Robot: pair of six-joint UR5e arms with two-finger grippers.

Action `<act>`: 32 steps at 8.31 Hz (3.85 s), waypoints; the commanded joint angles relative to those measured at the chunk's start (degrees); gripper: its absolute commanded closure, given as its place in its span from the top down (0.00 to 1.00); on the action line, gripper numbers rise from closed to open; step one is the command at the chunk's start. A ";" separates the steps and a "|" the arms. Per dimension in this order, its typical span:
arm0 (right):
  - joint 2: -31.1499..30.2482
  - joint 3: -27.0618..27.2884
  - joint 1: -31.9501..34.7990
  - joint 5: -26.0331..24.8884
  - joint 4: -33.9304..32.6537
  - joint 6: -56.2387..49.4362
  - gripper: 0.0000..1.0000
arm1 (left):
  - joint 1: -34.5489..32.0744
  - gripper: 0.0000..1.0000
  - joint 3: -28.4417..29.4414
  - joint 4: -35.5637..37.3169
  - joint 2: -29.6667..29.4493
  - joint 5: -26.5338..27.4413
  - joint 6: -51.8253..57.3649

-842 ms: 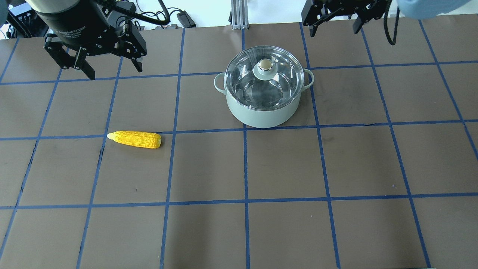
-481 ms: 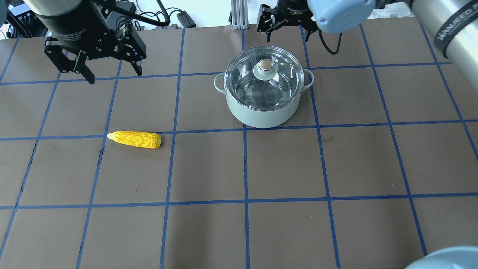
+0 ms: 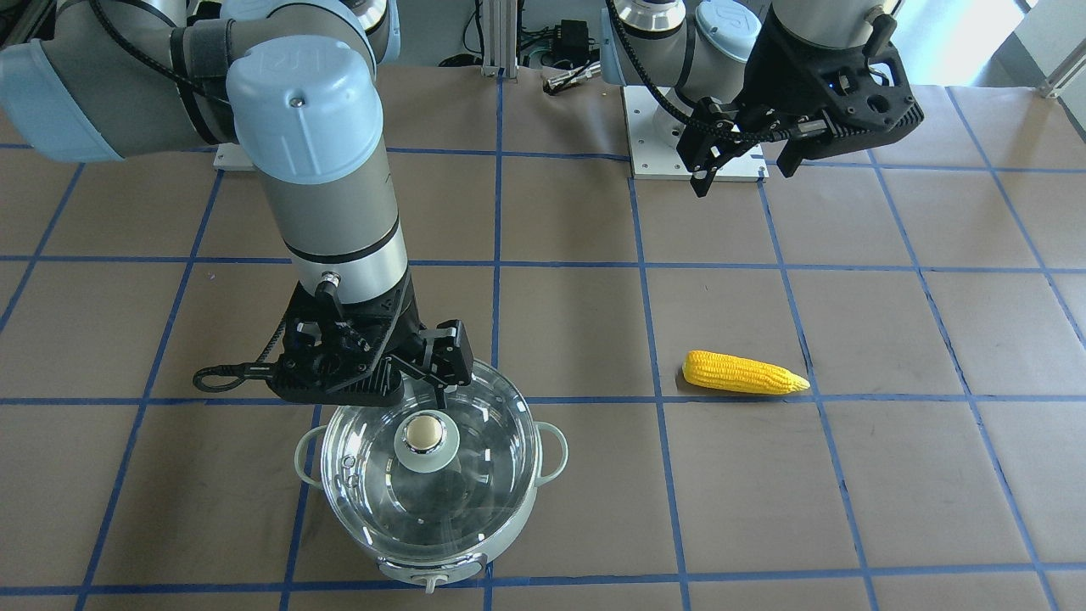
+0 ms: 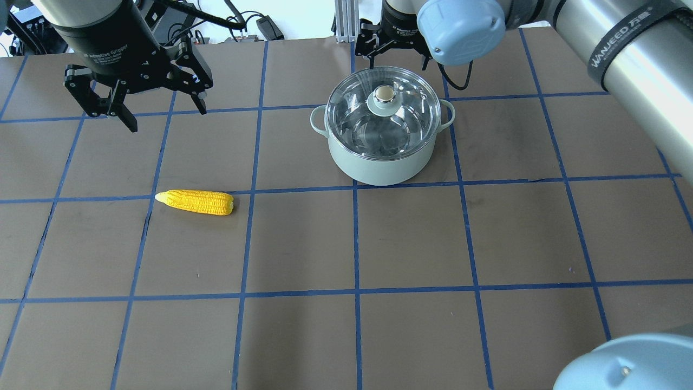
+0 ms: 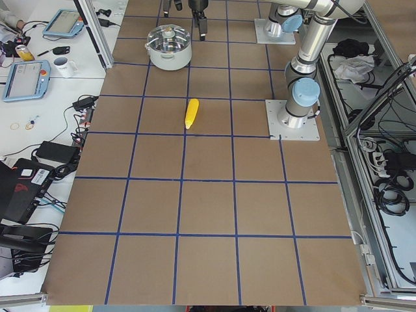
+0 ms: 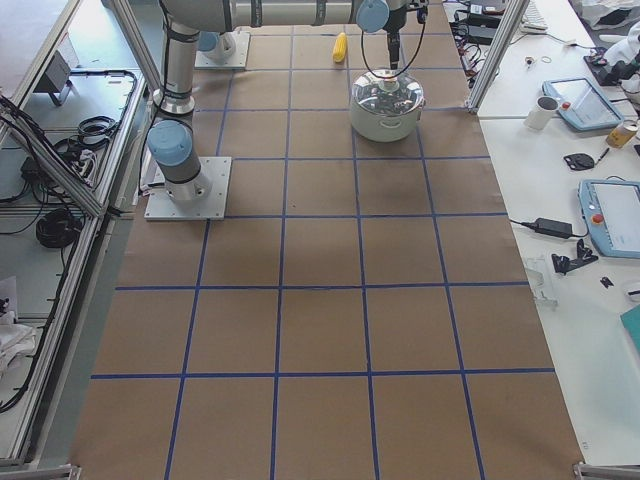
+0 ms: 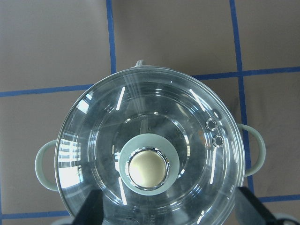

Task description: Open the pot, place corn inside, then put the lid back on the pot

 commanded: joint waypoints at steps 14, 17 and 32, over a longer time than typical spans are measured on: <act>7.55 2.13 0.67 0.57 -7.32 3.15 0.61 | 13.51 1.00 -20.55 23.97 -12.64 -4.35 -46.26; 7.46 2.13 0.67 0.57 -7.32 3.68 0.44 | 14.41 1.00 -27.59 38.46 -15.53 -4.26 -46.87; -23.47 12.76 -5.75 0.22 11.40 -4.58 0.36 | 14.41 0.00 -25.86 29.80 -18.64 0.13 -50.30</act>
